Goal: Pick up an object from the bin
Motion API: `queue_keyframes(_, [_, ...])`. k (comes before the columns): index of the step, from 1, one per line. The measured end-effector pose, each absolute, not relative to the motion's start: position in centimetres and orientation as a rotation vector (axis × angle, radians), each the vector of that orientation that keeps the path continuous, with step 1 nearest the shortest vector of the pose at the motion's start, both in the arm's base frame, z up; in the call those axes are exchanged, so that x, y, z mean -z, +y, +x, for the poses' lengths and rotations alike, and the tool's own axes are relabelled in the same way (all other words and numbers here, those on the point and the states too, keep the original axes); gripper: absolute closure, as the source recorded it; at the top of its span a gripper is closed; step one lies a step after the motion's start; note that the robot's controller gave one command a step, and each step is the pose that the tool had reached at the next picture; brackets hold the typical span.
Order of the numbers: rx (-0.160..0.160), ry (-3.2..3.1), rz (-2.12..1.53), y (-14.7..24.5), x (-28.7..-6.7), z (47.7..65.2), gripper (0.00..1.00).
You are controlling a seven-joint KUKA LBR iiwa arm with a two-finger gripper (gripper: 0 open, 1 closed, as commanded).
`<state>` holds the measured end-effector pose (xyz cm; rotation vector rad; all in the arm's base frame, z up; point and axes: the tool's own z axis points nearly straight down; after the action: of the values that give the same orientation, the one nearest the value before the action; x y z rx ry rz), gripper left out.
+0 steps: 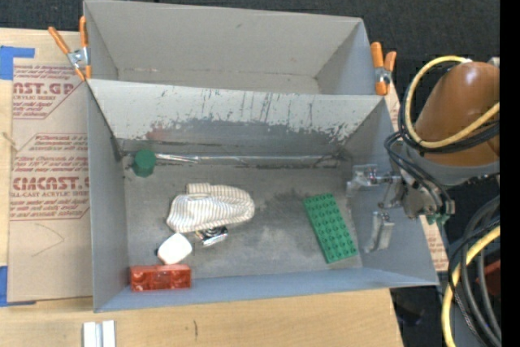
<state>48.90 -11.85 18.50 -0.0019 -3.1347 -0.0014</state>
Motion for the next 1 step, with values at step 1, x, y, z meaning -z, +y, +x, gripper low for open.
queue_keyframes(1, [-0.001, -3.142, 0.0, -11.81, -18.89, 49.1, 0.0])
